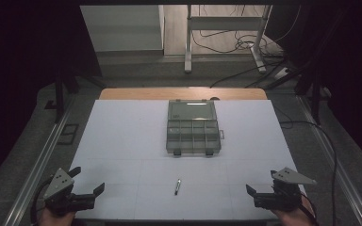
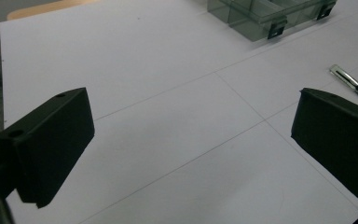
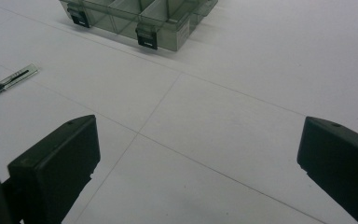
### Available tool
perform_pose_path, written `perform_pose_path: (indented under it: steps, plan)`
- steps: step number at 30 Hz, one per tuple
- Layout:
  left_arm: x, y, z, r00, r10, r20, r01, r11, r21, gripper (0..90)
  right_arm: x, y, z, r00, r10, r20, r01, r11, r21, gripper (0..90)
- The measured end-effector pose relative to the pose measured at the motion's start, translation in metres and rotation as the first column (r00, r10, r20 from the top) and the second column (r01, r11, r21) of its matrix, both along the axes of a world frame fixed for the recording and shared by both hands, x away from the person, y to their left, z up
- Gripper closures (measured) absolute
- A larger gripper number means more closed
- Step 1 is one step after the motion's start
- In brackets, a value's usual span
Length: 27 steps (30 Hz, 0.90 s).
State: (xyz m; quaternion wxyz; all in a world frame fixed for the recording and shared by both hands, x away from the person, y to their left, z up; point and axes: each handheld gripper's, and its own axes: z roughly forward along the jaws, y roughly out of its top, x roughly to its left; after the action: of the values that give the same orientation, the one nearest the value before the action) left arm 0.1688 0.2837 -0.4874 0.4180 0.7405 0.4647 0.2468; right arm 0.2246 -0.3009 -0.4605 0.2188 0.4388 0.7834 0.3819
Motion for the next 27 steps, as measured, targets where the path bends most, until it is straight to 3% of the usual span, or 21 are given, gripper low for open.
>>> perform_pose_path:
  steps: [7, 17, 22, 27]
  plan:
    - [-0.0015, 0.0021, -0.0018, 0.9999, 0.007, 0.012, -0.007, 0.9999, -0.015, 0.0, 0.0028, 0.0004, -0.0004, 0.9998, 0.001, -0.021, -0.001, 1.0000, 0.002, 0.0]
    - [-0.0019, -0.0038, -0.0016, 0.9998, -0.011, 0.018, 0.010, 0.9993, 0.037, 0.1, 0.0038, 0.0020, -0.0009, 0.9995, 0.012, -0.030, -0.012, 0.9999, -0.011, 0.0]
    - [-0.0003, -0.0017, -0.0016, 0.9998, -0.021, 0.002, 0.021, 0.9996, 0.016, 0.2, 0.0052, 0.0039, -0.0019, 0.9987, 0.022, -0.045, -0.023, 0.9995, -0.021, 0.0]
    - [-0.0019, 0.0011, -0.0015, 0.9994, -0.030, 0.016, 0.030, 0.9995, -0.009, 0.2, 0.0070, 0.0074, -0.0028, 0.9974, 0.039, -0.061, -0.042, 0.9979, -0.049, 0.0]
